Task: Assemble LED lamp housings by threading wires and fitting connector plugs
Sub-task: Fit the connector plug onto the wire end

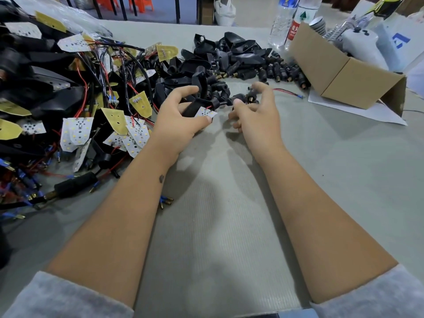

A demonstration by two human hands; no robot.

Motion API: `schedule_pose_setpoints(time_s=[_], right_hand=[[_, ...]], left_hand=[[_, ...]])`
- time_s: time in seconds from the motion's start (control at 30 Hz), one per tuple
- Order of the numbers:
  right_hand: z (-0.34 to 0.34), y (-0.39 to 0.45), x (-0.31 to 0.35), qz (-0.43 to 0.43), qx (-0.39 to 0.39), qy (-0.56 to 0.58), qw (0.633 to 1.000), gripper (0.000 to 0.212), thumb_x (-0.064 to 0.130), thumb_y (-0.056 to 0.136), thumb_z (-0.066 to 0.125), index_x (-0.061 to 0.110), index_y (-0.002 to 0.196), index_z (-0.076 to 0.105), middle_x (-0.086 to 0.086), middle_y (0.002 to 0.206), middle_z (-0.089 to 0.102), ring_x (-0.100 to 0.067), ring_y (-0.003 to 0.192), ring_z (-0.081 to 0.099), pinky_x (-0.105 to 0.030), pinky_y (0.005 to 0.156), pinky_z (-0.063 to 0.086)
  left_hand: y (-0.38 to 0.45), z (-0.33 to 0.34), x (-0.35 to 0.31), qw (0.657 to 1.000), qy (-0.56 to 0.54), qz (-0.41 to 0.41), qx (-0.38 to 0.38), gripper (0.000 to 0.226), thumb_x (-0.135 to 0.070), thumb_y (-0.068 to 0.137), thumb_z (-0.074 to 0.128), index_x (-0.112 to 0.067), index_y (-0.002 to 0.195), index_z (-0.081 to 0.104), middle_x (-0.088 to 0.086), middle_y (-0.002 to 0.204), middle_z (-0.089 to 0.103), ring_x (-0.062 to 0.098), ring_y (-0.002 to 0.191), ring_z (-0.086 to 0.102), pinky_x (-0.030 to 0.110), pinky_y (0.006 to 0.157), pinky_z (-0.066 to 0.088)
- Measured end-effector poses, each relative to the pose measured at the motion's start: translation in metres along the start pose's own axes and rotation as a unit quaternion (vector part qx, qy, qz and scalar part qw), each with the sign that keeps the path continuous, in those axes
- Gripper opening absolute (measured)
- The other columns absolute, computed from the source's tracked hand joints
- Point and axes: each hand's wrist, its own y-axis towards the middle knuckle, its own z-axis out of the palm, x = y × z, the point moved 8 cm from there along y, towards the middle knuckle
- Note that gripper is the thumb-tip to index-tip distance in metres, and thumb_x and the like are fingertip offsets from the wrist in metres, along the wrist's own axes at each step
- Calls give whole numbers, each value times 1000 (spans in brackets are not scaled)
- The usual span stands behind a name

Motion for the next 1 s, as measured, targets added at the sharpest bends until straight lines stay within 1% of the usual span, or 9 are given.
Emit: schedule_pose_setpoints(time_s=[0.07,0.13,0.23,0.3,0.4,0.5,0.6,0.83,1.0], right_hand=[[5,-6,8,-36,27,-7,999,21,19,89,60,29,106,53,-3,73,69,-20,69,64,-48,81,55],[13,-11,16,-78,55,-28,995,15,16,88,62,27,97,57,-9,72,65,-22,69,61,-42,74,54],[22,-18,25,-139,90,-93,982,15,12,84,62,21,96,64,9,71,58,-6,61,50,-25,65,43],[25,-22,30,-177,101,-137,969,18,12,81,62,20,96,66,12,81,57,-6,65,49,-24,66,43],[28,-27,36,-222,103,-196,949,19,15,79,66,21,97,68,7,91,55,-8,70,50,-26,70,46],[28,-28,40,-249,101,-233,935,16,14,82,67,18,97,71,3,95,55,-9,79,50,-35,72,48],[26,-31,48,-295,84,-273,912,14,14,85,66,16,97,73,2,98,57,-12,90,51,-38,68,48],[36,-51,70,-431,62,-368,822,11,12,79,64,10,88,70,-4,88,61,-25,88,57,-36,53,45],[33,-52,72,-425,35,-355,832,7,12,82,61,8,82,67,-5,83,62,-25,82,58,-38,54,45]], left_hand=[[1,-1,2,1000,-18,-2,-4,50,-4,80,75,-35,114,56,8,105,68,31,101,67,46,93,55],[4,-1,4,1000,-23,-8,-4,46,-4,81,69,-36,112,59,0,106,66,27,104,66,47,95,54],[7,0,8,998,-46,-43,-9,48,-5,72,52,-35,107,64,0,110,58,22,112,58,52,100,49],[7,1,9,997,-52,-52,-8,49,-1,71,47,-34,103,65,-3,103,56,21,115,55,50,101,48],[6,3,8,995,-85,-54,1,49,6,80,40,-27,104,67,-3,88,60,20,94,61,49,93,55],[6,4,6,994,-95,-52,-2,44,2,88,38,-26,105,68,4,118,60,21,108,62,43,91,57],[6,4,5,994,-96,-48,-9,38,-3,96,38,-26,105,67,1,123,57,21,121,56,41,92,56],[5,9,2,995,-90,-28,7,32,-13,102,38,-26,98,67,4,104,65,8,88,64,26,70,57],[5,7,3,995,-91,-31,-15,33,-17,104,36,-25,97,67,2,101,66,10,86,65,25,66,56]])
